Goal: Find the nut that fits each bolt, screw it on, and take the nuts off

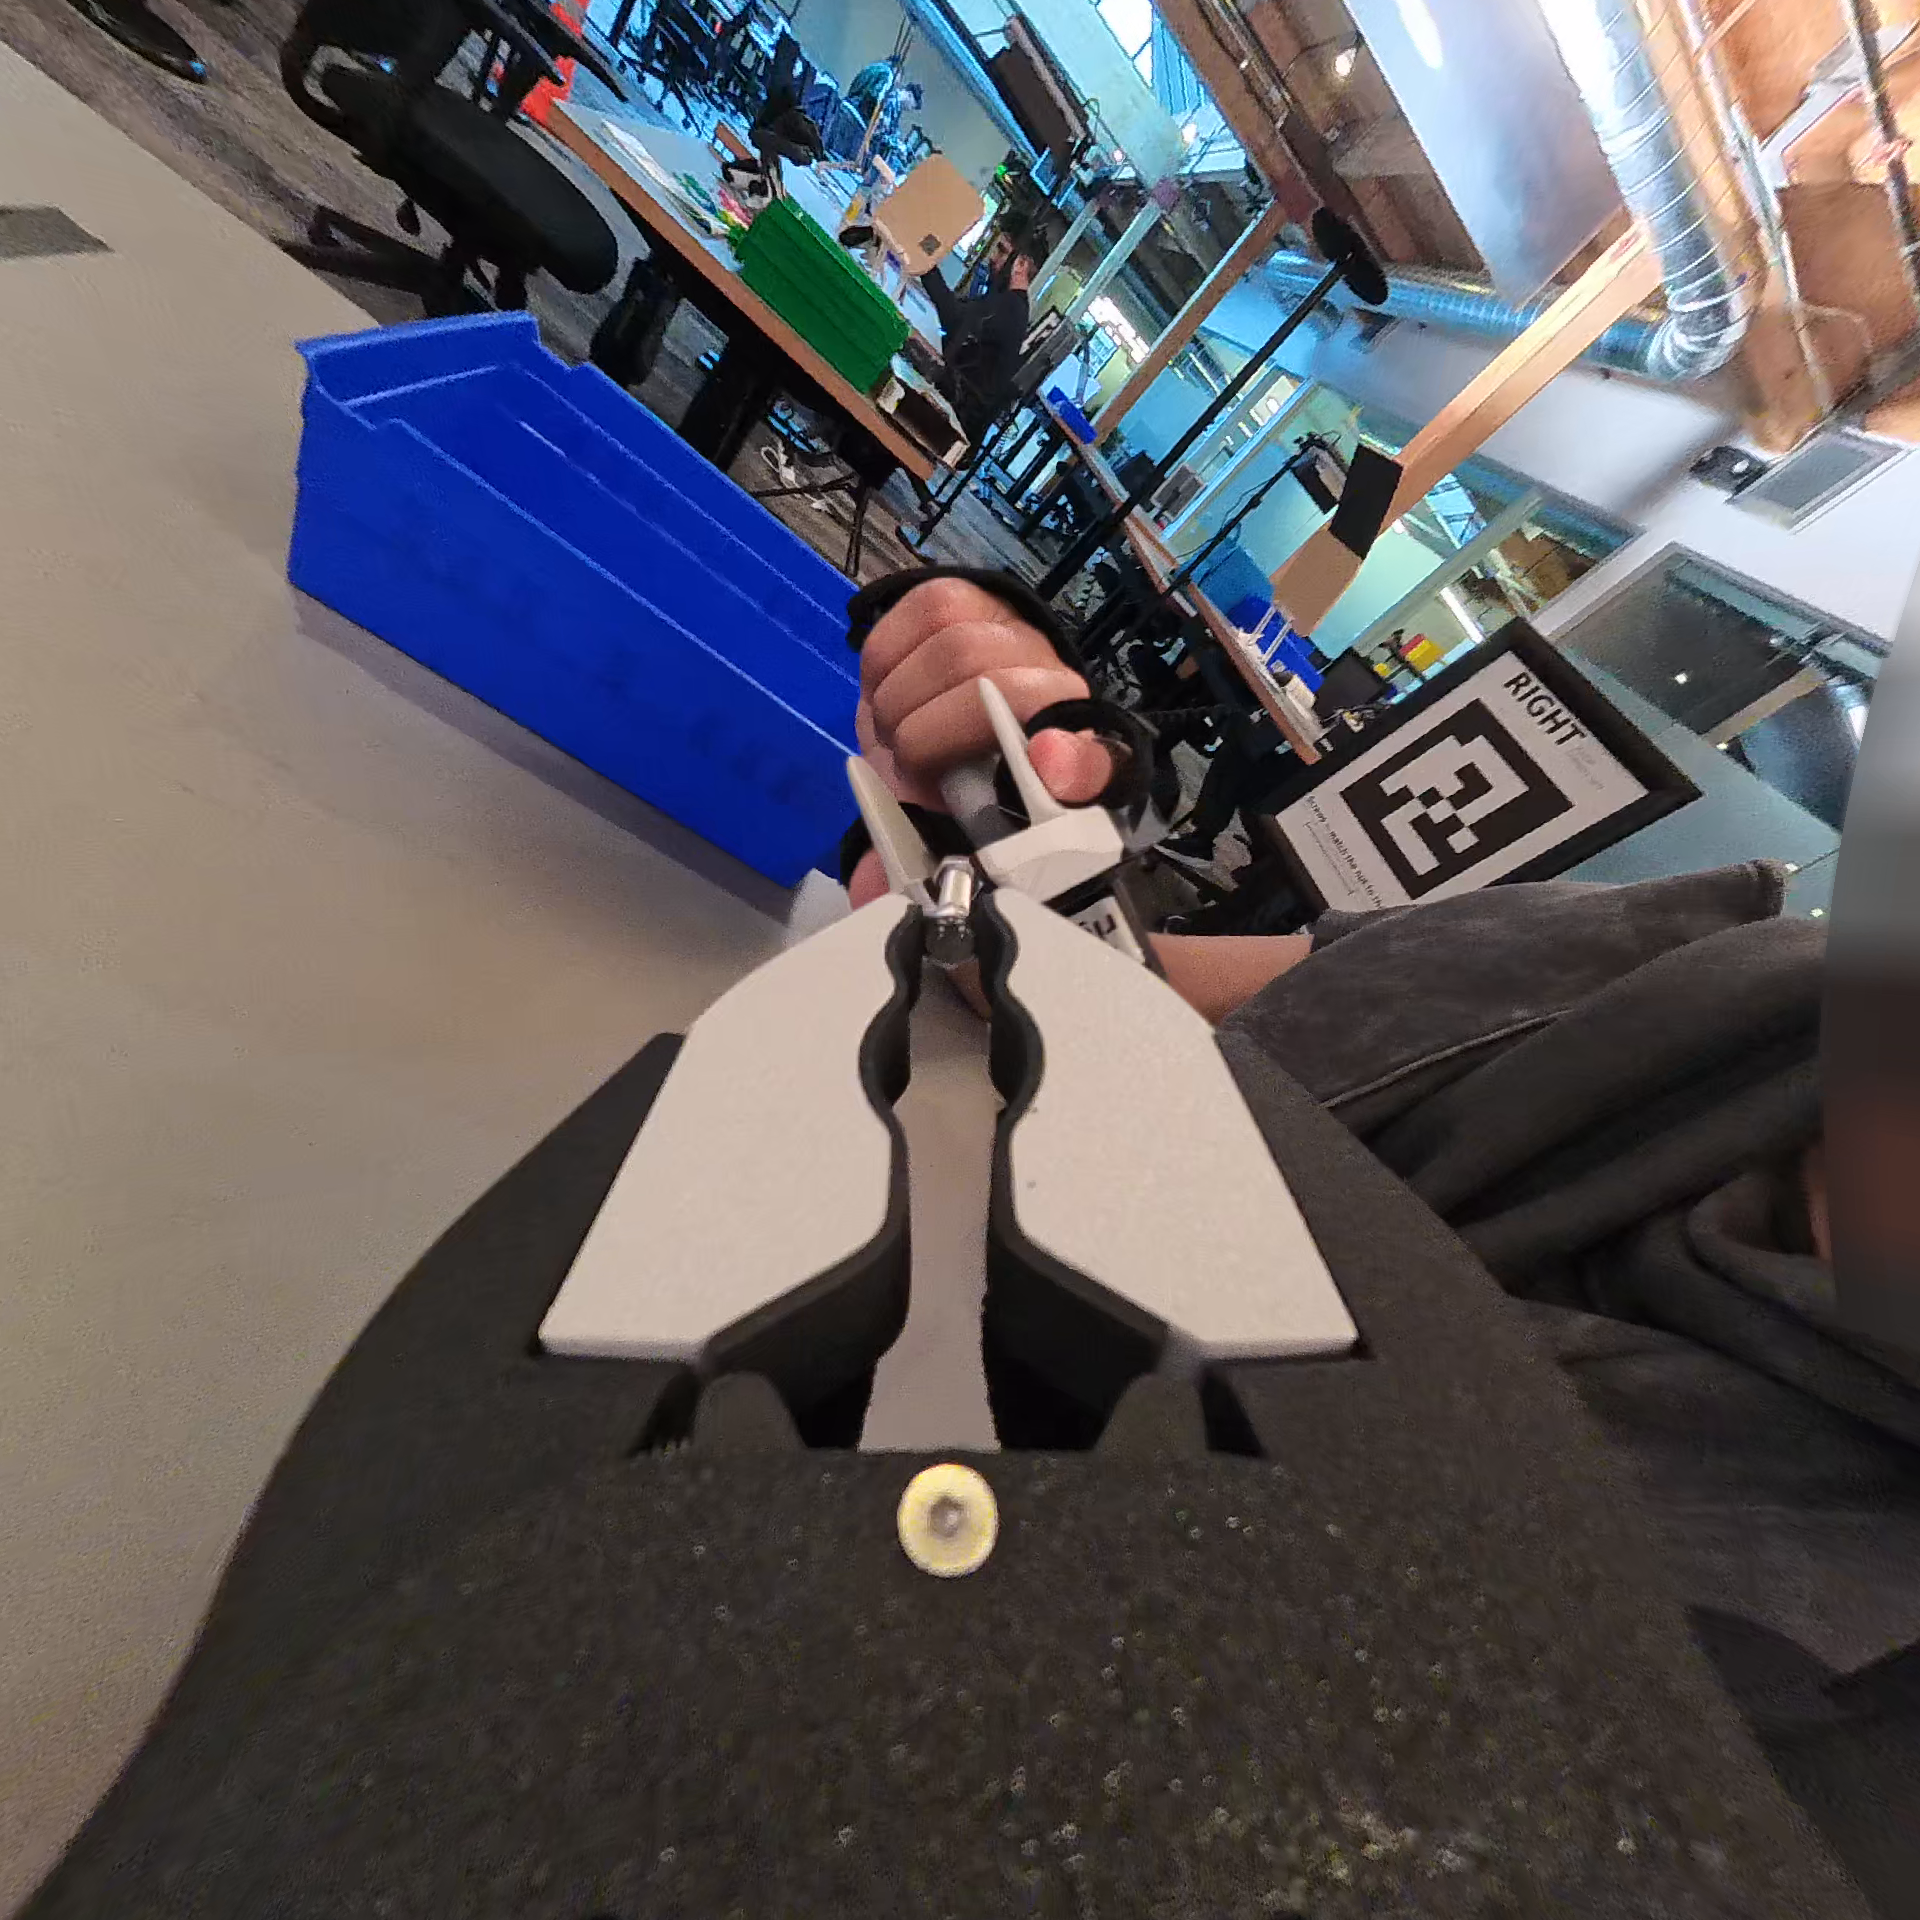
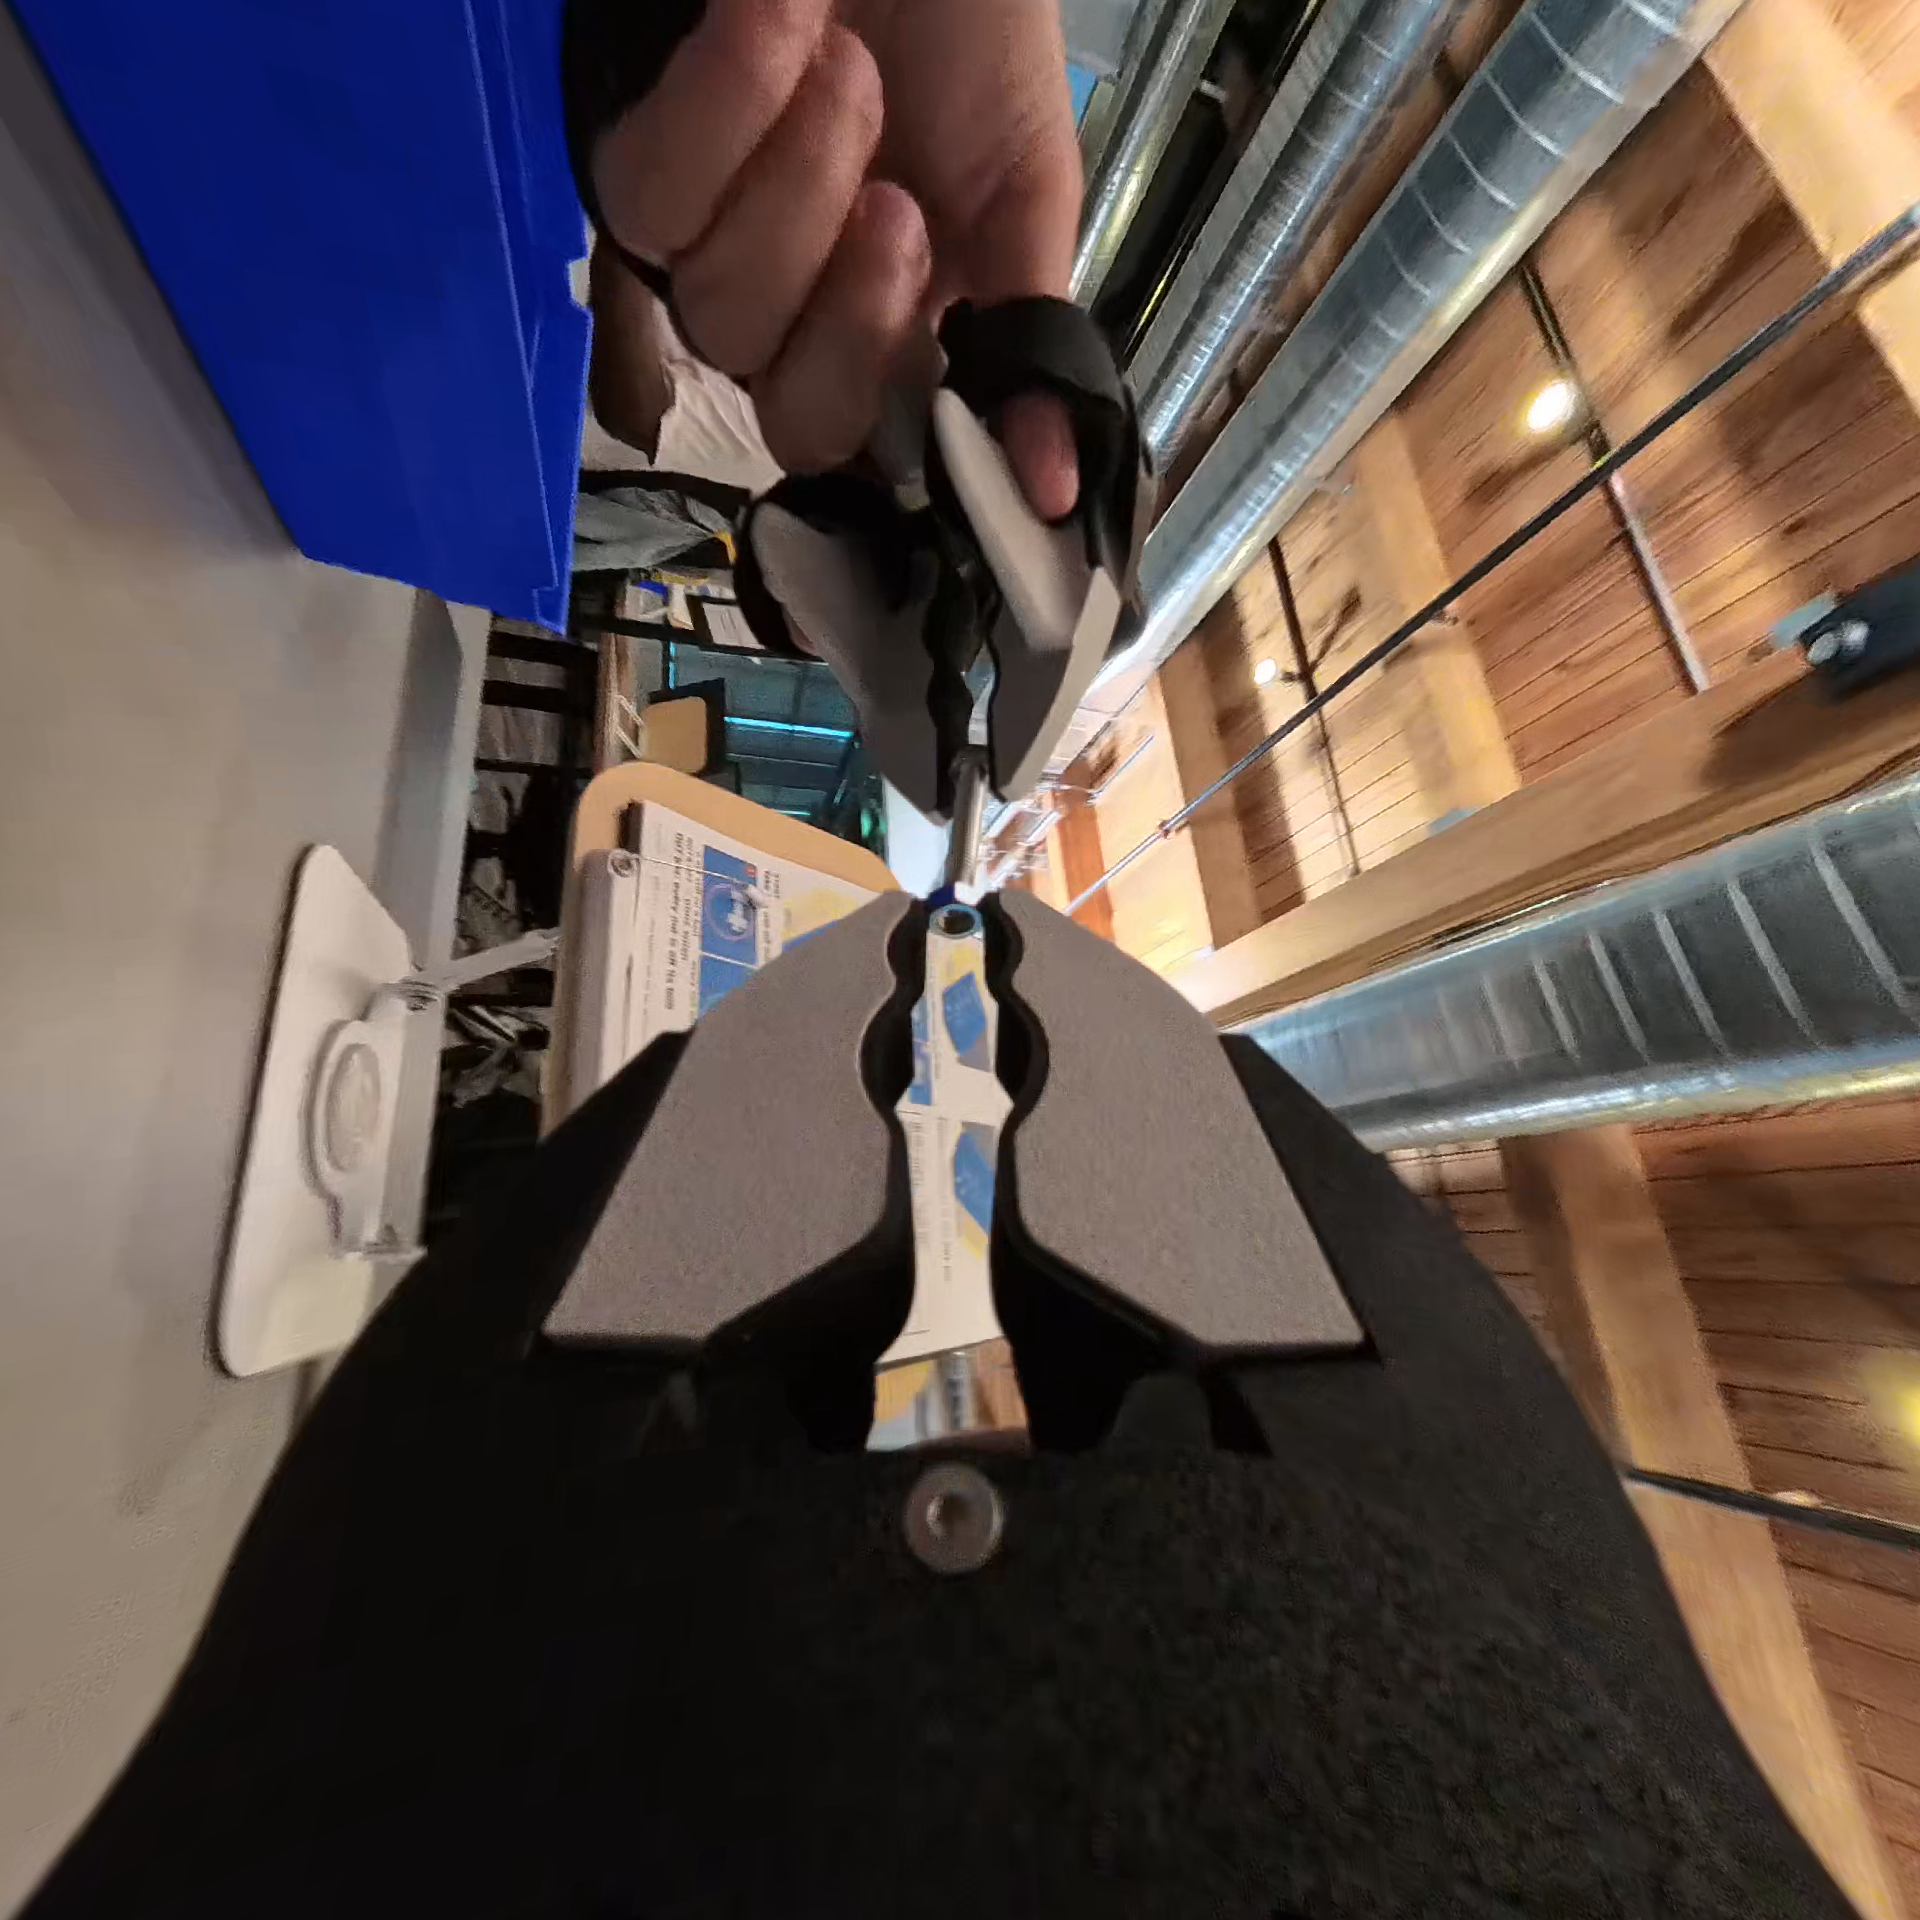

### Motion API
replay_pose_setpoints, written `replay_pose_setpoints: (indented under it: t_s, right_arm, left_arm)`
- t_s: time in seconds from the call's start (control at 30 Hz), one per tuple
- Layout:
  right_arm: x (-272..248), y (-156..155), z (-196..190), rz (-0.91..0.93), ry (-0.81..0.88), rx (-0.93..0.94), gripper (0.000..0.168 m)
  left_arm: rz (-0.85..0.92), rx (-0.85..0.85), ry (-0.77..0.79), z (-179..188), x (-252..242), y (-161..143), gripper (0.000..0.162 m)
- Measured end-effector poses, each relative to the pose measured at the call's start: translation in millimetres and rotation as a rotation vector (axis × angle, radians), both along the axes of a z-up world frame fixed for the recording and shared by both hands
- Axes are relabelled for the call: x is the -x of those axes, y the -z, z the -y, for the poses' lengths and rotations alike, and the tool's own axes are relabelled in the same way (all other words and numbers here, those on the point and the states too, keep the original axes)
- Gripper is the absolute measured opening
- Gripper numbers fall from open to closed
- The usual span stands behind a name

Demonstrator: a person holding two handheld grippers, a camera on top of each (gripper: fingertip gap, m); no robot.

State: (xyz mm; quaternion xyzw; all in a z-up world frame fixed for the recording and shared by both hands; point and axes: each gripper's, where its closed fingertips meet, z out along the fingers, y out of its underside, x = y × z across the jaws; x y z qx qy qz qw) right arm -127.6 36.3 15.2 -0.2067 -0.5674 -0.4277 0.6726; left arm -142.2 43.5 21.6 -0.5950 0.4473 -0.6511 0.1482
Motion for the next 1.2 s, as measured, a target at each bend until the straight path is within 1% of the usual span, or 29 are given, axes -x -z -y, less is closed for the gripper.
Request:
replay_pose_setpoints:
  t_s: [0.07,0.13,0.2,0.27,0.3,0.37,0.4,0.43,0.47,0.5,0.53,0.57,0.6,0.63,0.67,0.7,0.77,0.9,0.97,1.03,1.1,1.2]
  right_arm:
    - [1.0,2.6,1.7,-0.097,-0.042,0.107,0.011]
    - [6.2,1.6,10.8,-0.179,-0.134,0.222,0.023]
    - [5.0,-9.1,13.8,-0.302,-0.204,0.314,0.032]
    - [1.3,-15.0,8.5,-0.444,-0.254,0.473,0.035]
    - [0.3,-16.0,4.6,-0.525,-0.281,0.579,0.033]
    - [2.8,-17.0,-1.7,-0.712,-0.372,0.844,0.029]
    - [4.3,-19.1,-7.3,-0.85,-0.423,1.009,0.027]
    - [8.8,-19.6,-9.7,-0.971,-0.5,1.218,0.035]
    - [14.3,-21.9,-8.1,-1.077,-0.612,1.446,0.041]
    - [17.7,-24.9,-6.6,-1.174,-0.722,1.668,0.039]
    - [20.1,-29.8,-2.7,-1.227,-0.85,1.86,0.042]
    - [19.9,-35.4,1.6,-1.255,-0.981,2.001,0.041]
    - [18.7,-32.8,-3.1,-1.322,-1.008,2.093,0.035]
    - [17.5,-32.1,-5.1,-1.359,-1.057,2.151,0.039]
    - [15.4,-33.5,-5.2,-1.392,-1.131,2.2,0.038]
    - [14.3,-32.8,-7.5,-1.431,-1.17,2.249,0.037]
    - [11.5,-37.4,-5.8,-1.453,-1.291,2.321,0.034]
    - [16.2,-33.7,-5.3,-1.457,-1.295,2.356,0.033]
    - [13.8,-34.6,-6.9,-1.474,-1.326,2.349,0.027]
    - [13.2,-32.4,-8.2,-1.479,-1.307,2.337,0.023]
    - [13.6,-30.3,-9.2,-1.482,-1.272,2.321,0.011]
    - [14.5,-30.3,-9.3,-1.471,-1.235,2.276,0.01]
  left_arm:
    - [0.025,-0.03,-0.002,-0.3,-0.7,-2.0,0.01]
    - [0.096,-0.046,-0.013,-2.6,2.4,-14.1,0.01]
    - [0.165,-0.092,-0.026,-4.8,10.0,-27.4,0.009]
    - [0.221,-0.144,-0.054,-6.8,17.9,-39.2,0.01]
    - [0.232,-0.169,-0.065,-7.3,20.9,-42.8,0.01]
    - [0.25,-0.236,-0.094,-7.9,24.9,-48.1,0.009]
    - [0.258,-0.274,-0.109,-7.7,25.8,-50.0,0.009]
    - [0.263,-0.316,-0.12,-6.7,26.0,-51.2,0.009]
    - [0.265,-0.362,-0.138,-6.5,25.6,-52.0,0.01]
    - [0.267,-0.404,-0.156,-6.1,25.0,-52.9,0.01]
    - [0.268,-0.437,-0.166,-5.3,24.4,-53.5,0.01]
    - [0.271,-0.46,-0.178,-4.9,24.0,-54.4,0.01]
    - [0.27,-0.477,-0.184,-4.4,23.7,-54.7,0.01]
    - [0.264,-0.491,-0.185,-3.8,23.2,-53.8,0.01]
    - [0.256,-0.502,-0.186,-3.7,22.6,-52.5,0.01]
    - [0.244,-0.511,-0.184,-3.6,21.7,-50.1,0.01]
    - [0.229,-0.524,-0.188,-4.4,19.5,-46.4,0.01]
    - [0.198,-0.532,-0.179,-4.9,15.2,-38.2,0.01]
    - [0.193,-0.53,-0.179,-5.3,13.7,-36.0,0.01]
    - [0.188,-0.527,-0.176,-5.7,12.9,-34.5,0.01]
    - [0.187,-0.527,-0.18,-6.3,12.6,-34.1,0.01]
    - [0.181,-0.52,-0.179,-7.1,13.0,-34.1,0.01]
